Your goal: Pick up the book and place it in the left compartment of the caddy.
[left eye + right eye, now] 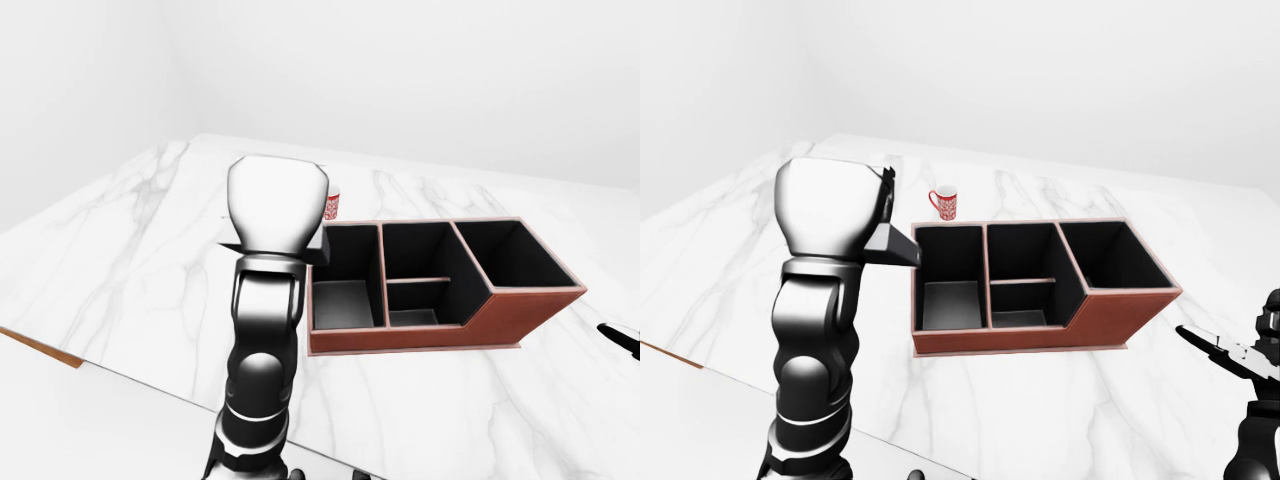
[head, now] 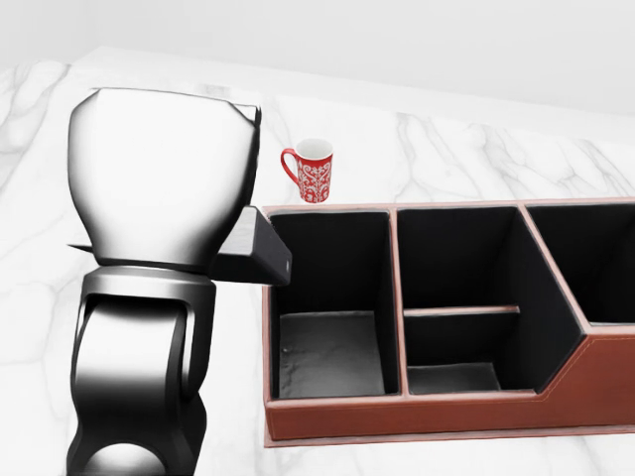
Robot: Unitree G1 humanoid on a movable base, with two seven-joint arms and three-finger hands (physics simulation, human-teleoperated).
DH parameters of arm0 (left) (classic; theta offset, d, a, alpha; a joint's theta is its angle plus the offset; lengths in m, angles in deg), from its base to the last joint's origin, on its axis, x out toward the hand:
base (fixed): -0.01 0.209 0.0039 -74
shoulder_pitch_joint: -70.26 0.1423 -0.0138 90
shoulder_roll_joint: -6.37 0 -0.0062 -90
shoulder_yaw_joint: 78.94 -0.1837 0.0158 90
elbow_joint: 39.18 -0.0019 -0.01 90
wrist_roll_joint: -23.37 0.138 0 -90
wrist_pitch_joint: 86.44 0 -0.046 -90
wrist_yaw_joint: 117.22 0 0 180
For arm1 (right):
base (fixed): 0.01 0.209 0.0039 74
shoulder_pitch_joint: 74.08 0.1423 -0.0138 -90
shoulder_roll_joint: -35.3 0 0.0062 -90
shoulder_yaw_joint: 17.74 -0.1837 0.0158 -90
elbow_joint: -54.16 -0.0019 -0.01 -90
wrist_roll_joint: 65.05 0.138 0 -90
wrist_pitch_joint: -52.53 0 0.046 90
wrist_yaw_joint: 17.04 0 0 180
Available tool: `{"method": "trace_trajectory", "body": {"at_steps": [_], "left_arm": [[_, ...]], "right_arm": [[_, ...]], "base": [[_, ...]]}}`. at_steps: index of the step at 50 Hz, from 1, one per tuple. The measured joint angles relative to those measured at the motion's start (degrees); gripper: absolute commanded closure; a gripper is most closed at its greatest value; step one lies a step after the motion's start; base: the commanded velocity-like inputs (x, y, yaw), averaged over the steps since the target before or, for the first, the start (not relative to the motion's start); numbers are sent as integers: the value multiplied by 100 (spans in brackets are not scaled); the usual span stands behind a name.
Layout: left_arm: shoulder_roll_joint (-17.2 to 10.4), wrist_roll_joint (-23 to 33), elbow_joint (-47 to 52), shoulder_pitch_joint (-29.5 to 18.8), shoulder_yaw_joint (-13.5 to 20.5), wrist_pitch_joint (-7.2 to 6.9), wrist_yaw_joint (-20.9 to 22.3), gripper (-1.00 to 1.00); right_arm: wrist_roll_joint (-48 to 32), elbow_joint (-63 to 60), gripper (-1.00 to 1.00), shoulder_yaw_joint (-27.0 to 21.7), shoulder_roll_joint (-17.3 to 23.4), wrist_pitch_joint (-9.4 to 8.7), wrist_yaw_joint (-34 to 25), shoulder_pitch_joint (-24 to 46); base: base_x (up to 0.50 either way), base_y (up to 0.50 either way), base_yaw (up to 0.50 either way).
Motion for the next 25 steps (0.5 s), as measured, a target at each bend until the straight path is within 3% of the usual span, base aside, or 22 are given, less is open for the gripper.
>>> {"method": "trace_trajectory", "body": {"at_steps": [13,25], "left_arm": [[219,31,-680,-143,-291,0,-356,100],[305,34,-1902,-561,-503,0,-936,100]], "right_arm": [[-3,-22,-100,4,-1,-5,-6,2],[2,-62,-100,-16,-3,-41,-21,-8]], "base": [[0,0,0],[0,0,0]]}}
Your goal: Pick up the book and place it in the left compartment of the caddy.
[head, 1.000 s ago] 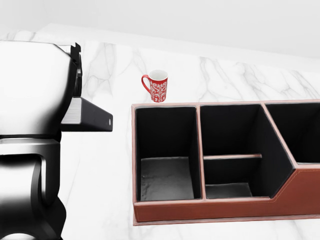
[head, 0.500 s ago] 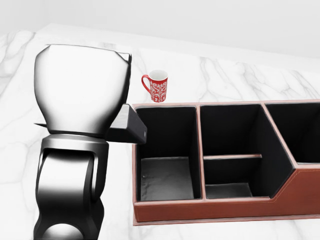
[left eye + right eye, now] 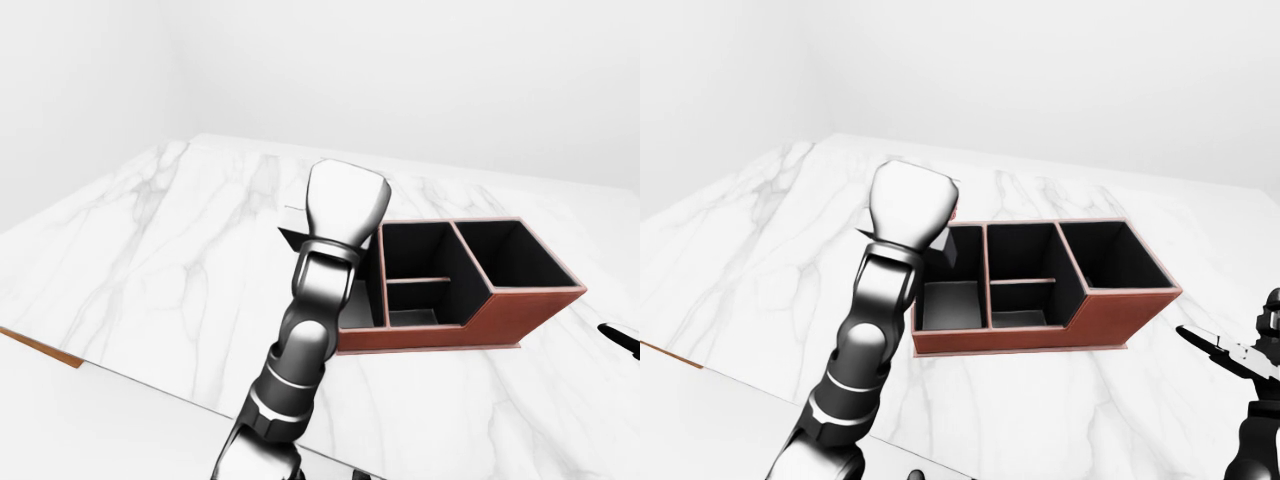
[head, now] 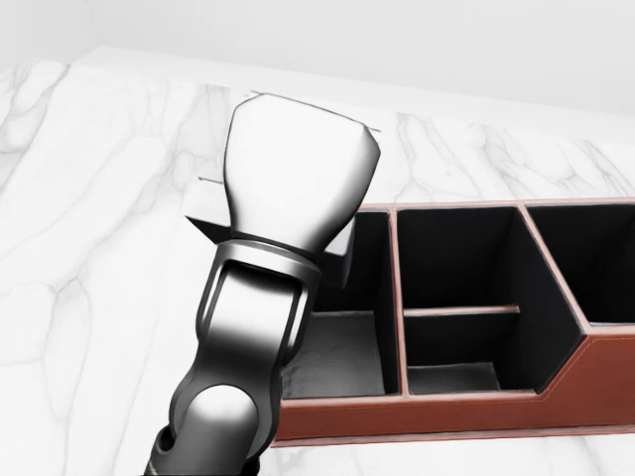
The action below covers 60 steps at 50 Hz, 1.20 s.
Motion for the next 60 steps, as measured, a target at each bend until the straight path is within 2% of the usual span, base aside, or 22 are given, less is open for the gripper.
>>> {"method": "trace_trajectory", "body": {"at_steps": [17,37,60], "left_arm": [[169,-1,-1074,-289,106,0,-515,100],[127,-290,-2184,-439,256,0,-977,100],[164,-518,-2660,-542,220,0,-1376,100]], "right_arm": [[-19,36,-100,4,5,15,-8,4],[-28,-13,-100,-4,4,-30,0,6],[-38,-12,-100,0,-6,-23,-13,5]], "base": [[0,0,0],[0,0,0],[0,0,0]]}}
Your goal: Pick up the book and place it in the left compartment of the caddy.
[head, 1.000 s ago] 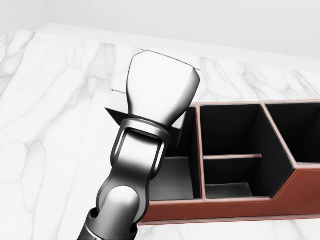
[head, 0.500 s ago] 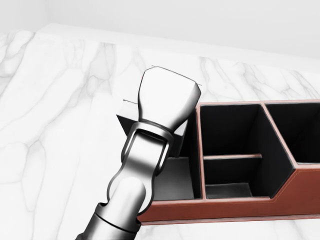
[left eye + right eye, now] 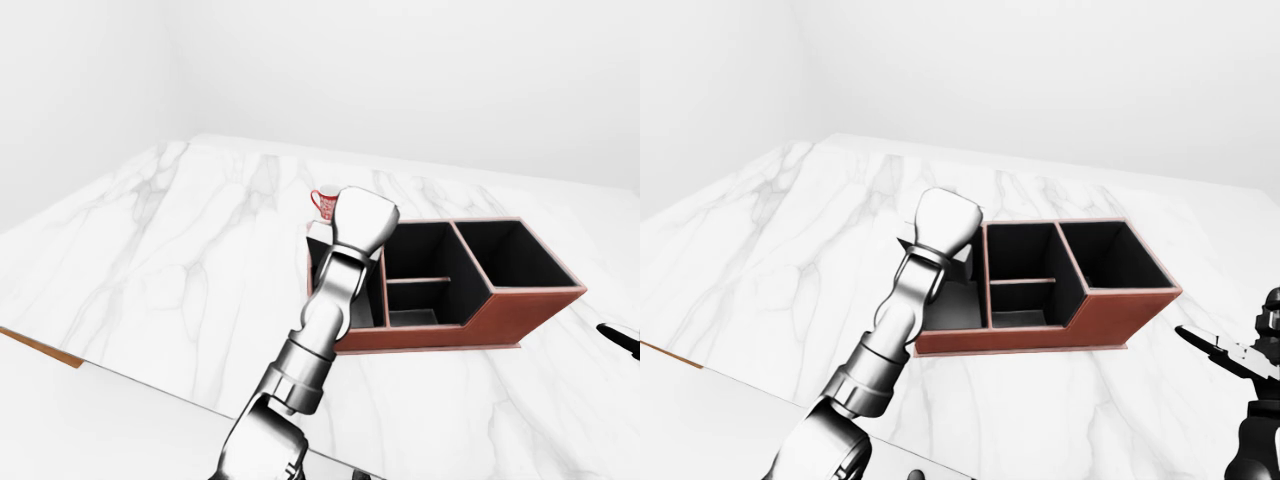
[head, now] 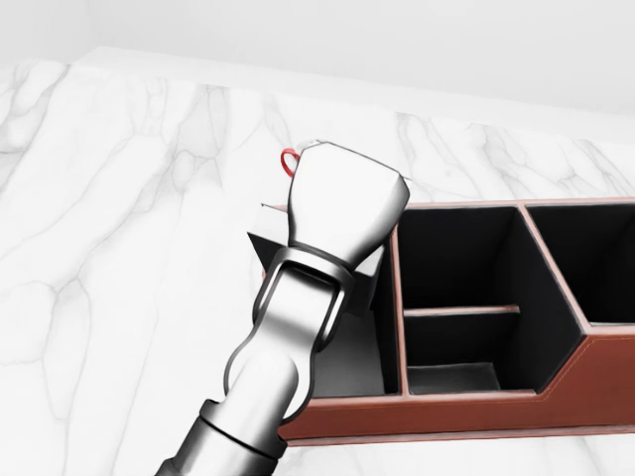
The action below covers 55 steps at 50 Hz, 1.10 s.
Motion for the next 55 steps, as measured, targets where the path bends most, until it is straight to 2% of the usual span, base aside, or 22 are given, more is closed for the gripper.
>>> {"method": "trace_trajectory", "body": {"at_steps": [27,40,55], "left_arm": [[91,-232,-731,-146,-37,0,-613,100],[53,-395,-1733,-283,4,0,-1022,100],[59,-720,-3108,-691,39,0,-1504,100]], "right_arm": [[1,23,-100,3,5,10,-7,3],[-7,-6,-100,2,6,-20,0,-2],[-15,-8,-100,-2,3,-32,-6,0]], "base": [[0,0,0],[0,0,0],[0,0,0]]}}
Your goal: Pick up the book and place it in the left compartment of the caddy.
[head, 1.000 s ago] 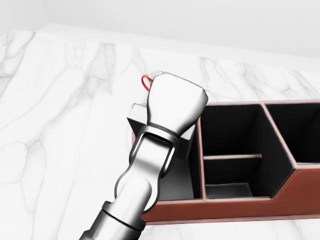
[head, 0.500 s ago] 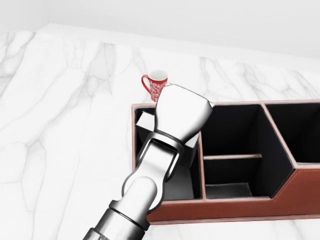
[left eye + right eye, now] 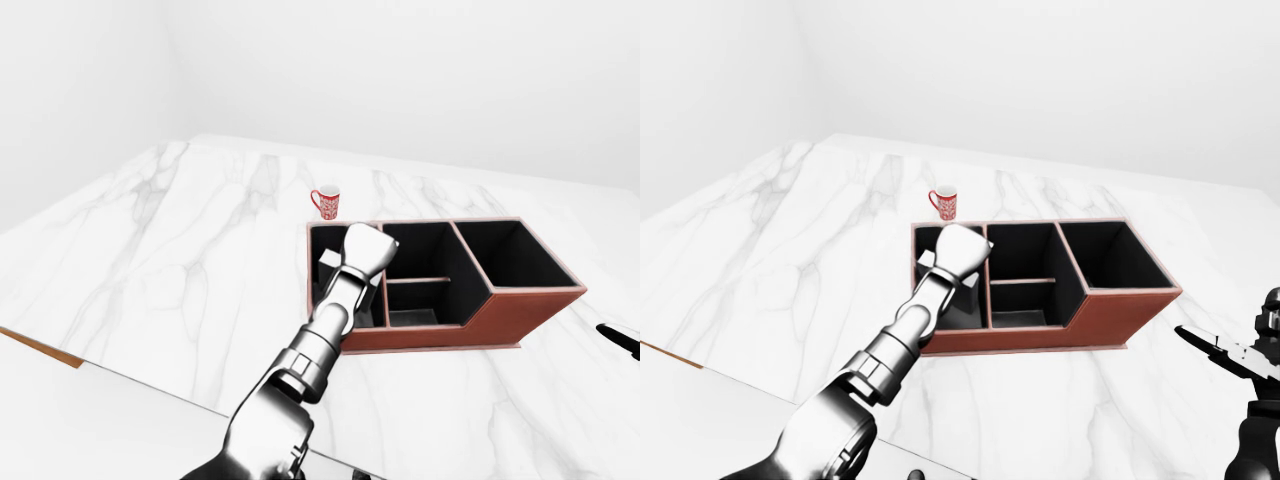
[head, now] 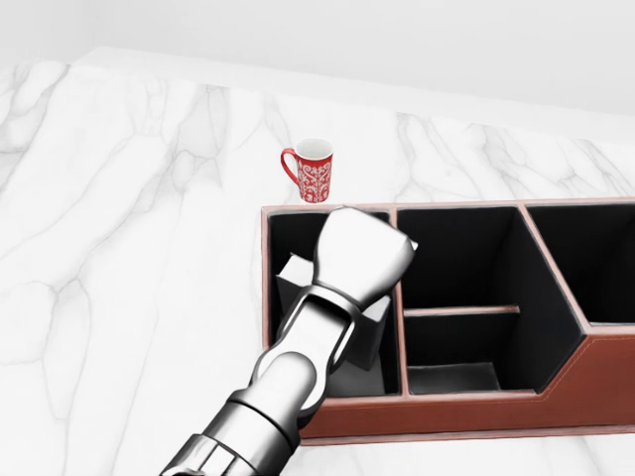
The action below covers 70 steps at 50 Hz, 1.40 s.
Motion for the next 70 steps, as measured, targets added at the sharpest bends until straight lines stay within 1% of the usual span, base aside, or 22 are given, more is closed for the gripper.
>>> {"method": "trace_trajectory", "body": {"at_steps": [10,19,34,39,47,51,60,70], "left_arm": [[23,-235,-840,-298,23,0,-380,100],[19,-520,-1610,-495,82,0,-819,100],[-1,-837,-2263,-594,103,0,-1164,100],[-6,-875,-2381,-577,84,0,-1251,100],[12,-723,-2490,-503,-172,-1,-1251,100],[34,-673,-2539,-456,-233,0,-1251,100],[59,-603,-2560,-417,-146,0,-1251,100],[61,-594,-2575,-423,-138,0,-1251,100]], "right_arm": [[-4,32,-100,10,2,23,-3,5],[4,22,-100,11,3,16,-2,-1],[17,-21,-100,-11,0,-28,-9,-4],[16,-13,-100,-10,1,-22,-13,-1],[17,-9,-100,-8,5,-24,-11,2],[14,0,-100,-3,6,-16,-11,6],[17,-10,-100,-1,9,-31,-3,4],[16,-32,-100,-8,7,-34,0,4]], "base": [[0,0,0],[0,0,0],[0,0,0],[0,0,0],[0,0,0],[0,0,0],[0,0,0],[0,0,0]]}}
